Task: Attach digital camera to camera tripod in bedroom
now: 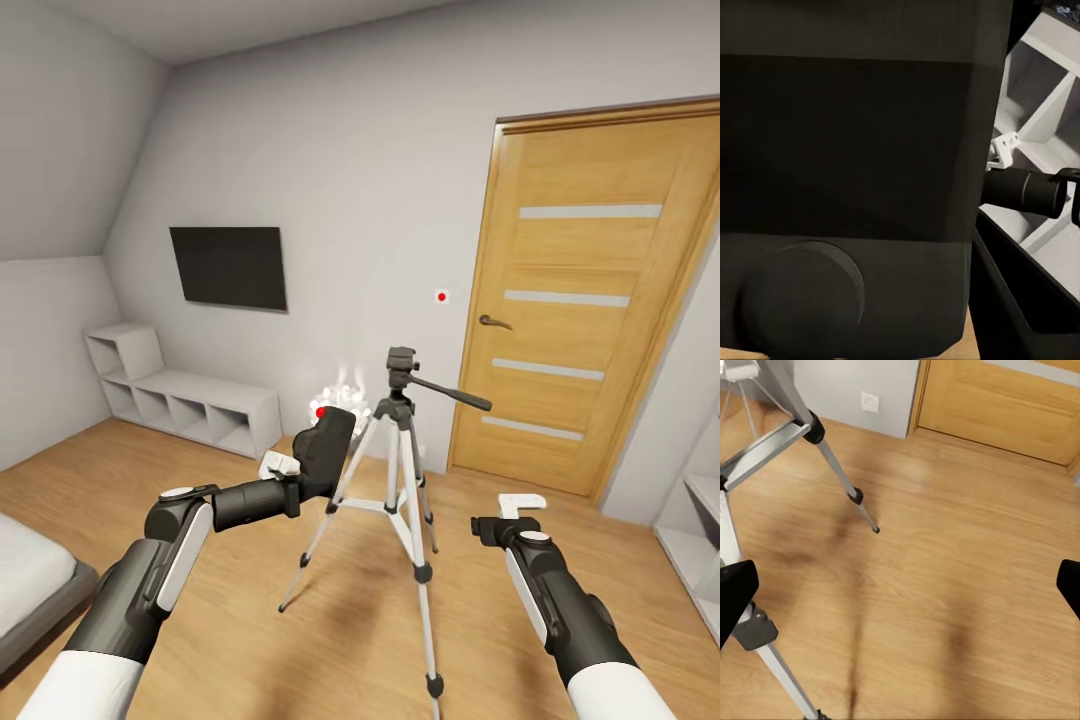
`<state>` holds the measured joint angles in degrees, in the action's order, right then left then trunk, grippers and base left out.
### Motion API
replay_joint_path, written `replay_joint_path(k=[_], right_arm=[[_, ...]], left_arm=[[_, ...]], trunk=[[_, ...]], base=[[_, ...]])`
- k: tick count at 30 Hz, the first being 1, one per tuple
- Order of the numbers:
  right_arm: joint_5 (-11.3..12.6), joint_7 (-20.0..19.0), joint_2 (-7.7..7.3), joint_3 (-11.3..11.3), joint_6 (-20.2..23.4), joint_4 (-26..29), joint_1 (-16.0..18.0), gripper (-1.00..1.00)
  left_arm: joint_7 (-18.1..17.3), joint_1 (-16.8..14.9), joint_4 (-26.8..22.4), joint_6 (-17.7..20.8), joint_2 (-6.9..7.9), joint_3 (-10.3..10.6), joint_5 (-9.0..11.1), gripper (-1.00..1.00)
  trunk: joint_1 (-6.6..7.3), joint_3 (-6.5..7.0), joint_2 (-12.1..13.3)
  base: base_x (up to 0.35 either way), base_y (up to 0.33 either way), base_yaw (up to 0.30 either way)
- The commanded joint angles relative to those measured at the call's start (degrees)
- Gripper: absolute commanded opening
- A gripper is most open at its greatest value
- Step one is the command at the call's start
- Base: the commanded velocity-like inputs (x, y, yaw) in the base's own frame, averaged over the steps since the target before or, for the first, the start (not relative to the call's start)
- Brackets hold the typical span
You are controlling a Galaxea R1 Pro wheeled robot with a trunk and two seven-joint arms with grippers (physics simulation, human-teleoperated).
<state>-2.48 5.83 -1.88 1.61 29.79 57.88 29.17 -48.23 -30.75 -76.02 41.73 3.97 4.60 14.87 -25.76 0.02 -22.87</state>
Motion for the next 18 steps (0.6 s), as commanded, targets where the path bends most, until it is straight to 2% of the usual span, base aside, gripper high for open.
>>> replay_joint_path(k=[1, 7, 18], right_arm=[[-0.25, 0.03, -0.01, -0.03, 0.36, 0.06, 0.01, 1.00], [-0.24, 0.12, -0.43, -0.03, 0.39, 0.25, 0.01, 1.00], [-0.24, 0.15, -0.54, -0.03, 0.44, 0.39, 0.01, 1.00]], left_arm=[[-0.04, -0.04, -0.01, 0.28, 0.05, 0.06, 0.35, -1.00], [-0.02, -0.03, -0.01, 0.28, 0.07, 0.06, 0.34, -1.00], [0.27, -0.04, -0.01, 0.28, 0.01, 0.11, 0.34, -1.00]], trunk=[[-0.03, -0.02, -0.05], [-0.03, -0.02, -0.05], [-0.03, -0.02, -0.05]], base=[[0.045, 0.043, 0.000], [0.017, 0.017, -0.083], [0.002, 0.002, -0.255]])
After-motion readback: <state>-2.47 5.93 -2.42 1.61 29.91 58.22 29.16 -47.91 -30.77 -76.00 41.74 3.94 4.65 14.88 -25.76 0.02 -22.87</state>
